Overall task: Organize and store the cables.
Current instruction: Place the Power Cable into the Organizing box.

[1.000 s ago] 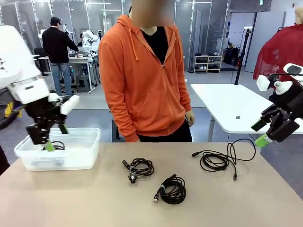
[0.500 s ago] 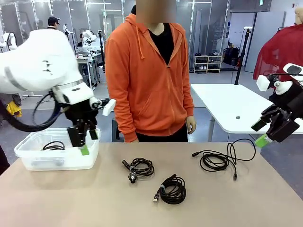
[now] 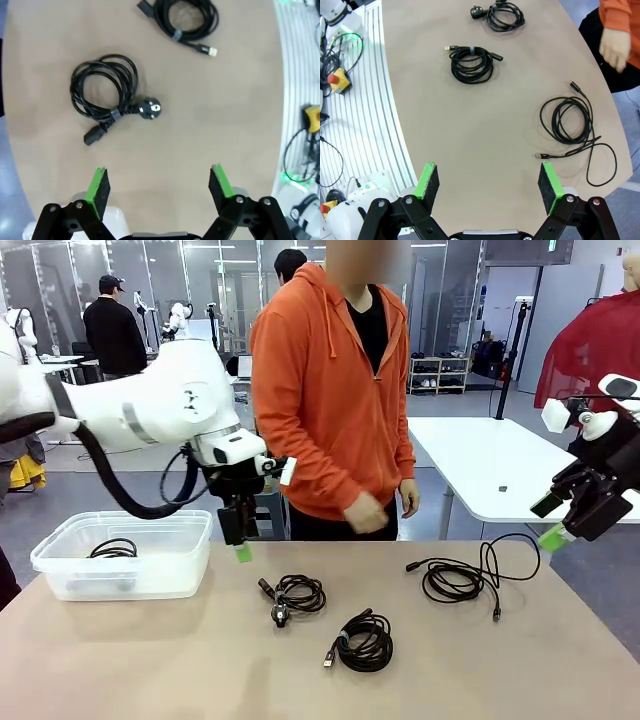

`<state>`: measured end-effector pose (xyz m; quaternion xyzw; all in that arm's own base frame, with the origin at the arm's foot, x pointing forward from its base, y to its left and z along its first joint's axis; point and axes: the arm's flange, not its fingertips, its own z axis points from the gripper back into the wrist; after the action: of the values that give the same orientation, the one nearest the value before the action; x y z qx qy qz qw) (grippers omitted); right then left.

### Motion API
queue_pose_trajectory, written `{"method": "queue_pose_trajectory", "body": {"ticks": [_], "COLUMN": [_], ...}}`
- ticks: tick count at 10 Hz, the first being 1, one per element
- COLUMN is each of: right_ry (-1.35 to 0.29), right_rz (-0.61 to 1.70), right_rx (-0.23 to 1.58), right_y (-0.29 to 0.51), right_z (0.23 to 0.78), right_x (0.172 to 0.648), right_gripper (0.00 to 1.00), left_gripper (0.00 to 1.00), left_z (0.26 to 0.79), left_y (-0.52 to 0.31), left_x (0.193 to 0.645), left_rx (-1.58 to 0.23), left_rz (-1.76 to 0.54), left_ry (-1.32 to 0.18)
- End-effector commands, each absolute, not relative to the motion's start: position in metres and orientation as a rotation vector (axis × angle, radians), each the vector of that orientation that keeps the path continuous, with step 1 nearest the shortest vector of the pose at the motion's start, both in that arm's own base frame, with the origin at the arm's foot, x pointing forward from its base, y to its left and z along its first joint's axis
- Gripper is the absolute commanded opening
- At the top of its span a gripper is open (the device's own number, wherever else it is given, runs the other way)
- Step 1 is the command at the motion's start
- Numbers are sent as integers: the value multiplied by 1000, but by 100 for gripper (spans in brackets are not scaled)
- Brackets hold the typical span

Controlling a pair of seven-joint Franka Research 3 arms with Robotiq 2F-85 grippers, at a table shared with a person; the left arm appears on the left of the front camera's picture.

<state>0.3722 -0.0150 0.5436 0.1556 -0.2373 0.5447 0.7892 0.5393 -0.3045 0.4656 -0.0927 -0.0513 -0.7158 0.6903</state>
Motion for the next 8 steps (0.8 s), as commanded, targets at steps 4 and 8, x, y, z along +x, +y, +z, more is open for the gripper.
{"method": "queue_pose_trajectory", "body": {"ticks": [4, 8], "right_ry": [-517, -517], "right_rz": [1167, 1167], "right_rx": [332, 332], "right_y": [-13, -13], "right_z": [545, 545], "right_x": [375, 375], "right_gripper": [100, 100], "left_gripper": [100, 100], "left_z": [444, 441], "left_y": [-330, -326], "left_x": [556, 555], "left_rx": [-115, -134], "left_rz": [-1530, -1535], "left_ry": [-56, -60]}}
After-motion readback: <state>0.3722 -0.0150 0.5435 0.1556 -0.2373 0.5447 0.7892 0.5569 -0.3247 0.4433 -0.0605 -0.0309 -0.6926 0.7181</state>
